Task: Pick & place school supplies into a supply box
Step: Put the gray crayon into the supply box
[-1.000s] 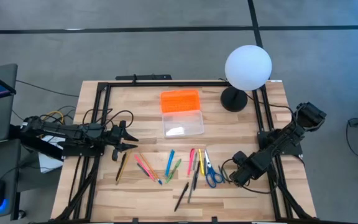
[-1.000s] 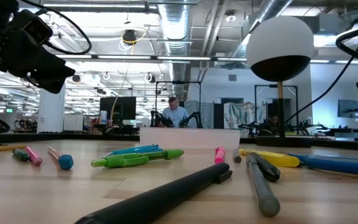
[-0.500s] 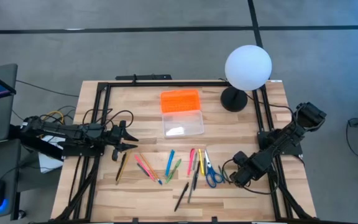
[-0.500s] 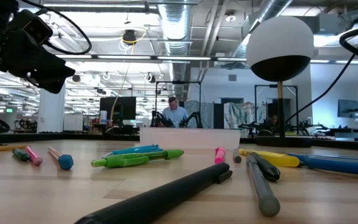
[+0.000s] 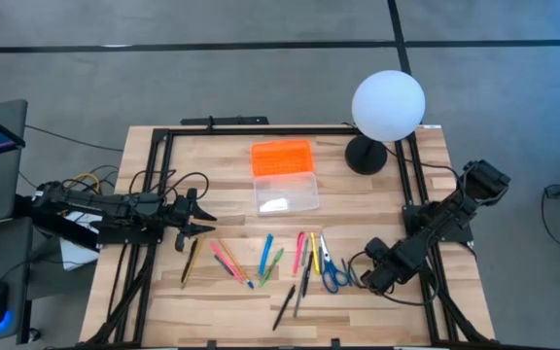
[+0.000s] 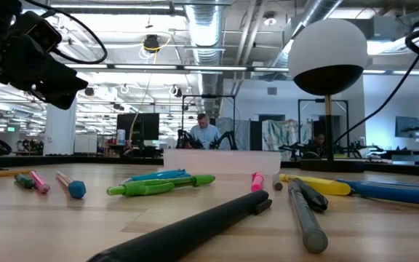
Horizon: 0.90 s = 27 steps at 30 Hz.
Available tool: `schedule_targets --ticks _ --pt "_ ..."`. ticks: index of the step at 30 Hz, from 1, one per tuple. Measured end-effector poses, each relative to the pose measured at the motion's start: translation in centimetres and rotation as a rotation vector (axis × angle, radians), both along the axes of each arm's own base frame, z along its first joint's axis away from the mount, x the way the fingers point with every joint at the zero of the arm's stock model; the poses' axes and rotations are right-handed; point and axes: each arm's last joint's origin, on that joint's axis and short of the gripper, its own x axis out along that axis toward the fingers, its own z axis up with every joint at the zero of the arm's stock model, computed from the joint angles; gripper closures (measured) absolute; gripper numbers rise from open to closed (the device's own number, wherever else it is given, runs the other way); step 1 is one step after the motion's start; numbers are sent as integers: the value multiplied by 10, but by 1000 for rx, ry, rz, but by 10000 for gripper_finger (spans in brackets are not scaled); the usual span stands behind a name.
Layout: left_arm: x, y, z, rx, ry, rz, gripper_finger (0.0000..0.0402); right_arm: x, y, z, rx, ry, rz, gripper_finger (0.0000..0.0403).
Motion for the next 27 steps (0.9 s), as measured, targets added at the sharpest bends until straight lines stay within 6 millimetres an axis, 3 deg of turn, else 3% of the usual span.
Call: schedule_targets --ticks 14,27 --pt "0 1 0 7 -5 38 272 25 -4 11 -265 -269 187 402" --pt "0 1 0 13 -6 40 272 87 -41 41 -355 -387 398 403"
